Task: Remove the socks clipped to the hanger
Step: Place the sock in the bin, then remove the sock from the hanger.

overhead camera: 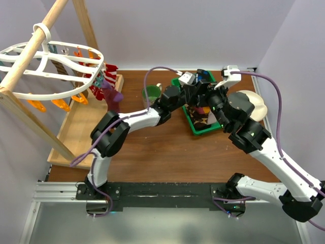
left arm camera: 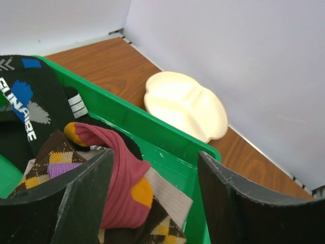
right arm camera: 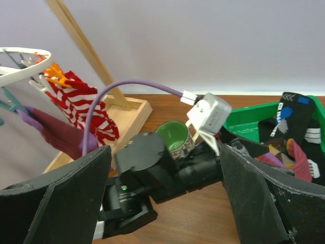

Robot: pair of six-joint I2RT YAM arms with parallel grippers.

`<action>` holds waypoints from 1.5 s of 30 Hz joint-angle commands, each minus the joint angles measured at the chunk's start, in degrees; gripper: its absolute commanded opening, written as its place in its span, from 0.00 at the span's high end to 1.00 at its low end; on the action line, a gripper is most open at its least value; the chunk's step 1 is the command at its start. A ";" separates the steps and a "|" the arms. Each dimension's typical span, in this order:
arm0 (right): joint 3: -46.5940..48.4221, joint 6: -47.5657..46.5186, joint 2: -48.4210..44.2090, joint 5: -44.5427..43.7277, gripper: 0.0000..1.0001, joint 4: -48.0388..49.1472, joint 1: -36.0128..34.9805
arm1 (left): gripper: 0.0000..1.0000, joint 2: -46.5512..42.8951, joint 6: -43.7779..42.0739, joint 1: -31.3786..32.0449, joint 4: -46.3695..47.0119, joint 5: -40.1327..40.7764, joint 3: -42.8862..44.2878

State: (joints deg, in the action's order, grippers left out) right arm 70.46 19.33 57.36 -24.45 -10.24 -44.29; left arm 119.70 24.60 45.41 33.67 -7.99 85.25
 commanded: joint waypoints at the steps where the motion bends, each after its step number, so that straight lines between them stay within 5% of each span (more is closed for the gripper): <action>1: -0.32 2.46 0.03 4.05 0.08 3.38 -0.18 | 0.30 -8.77 3.42 -0.32 8.76 1.13 -11.29; 9: -3.30 3.26 4.51 13.52 0.09 14.41 -0.18 | 0.32 -29.15 6.42 3.10 10.81 10.79 -36.36; 15: -2.09 3.87 14.52 24.25 0.09 24.46 -0.18 | 0.32 -49.89 10.81 4.25 -3.41 24.50 -52.36; 23: 7.40 3.17 32.43 39.64 0.11 32.30 1.93 | 0.32 -69.57 23.47 3.72 -35.92 40.14 -57.39; 30: 15.14 4.65 43.69 46.59 0.15 37.47 2.11 | 0.33 -76.90 33.83 2.93 -57.45 46.48 -57.05; 45: 17.78 2.55 47.66 34.91 0.21 40.30 -7.38 | 0.29 -78.65 44.73 1.26 -71.90 48.33 -56.77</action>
State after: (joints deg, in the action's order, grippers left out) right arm 85.30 22.81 105.80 15.33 26.22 -50.35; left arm 41.80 63.44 47.09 -34.61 37.80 27.59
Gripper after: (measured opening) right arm 0.812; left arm 0.698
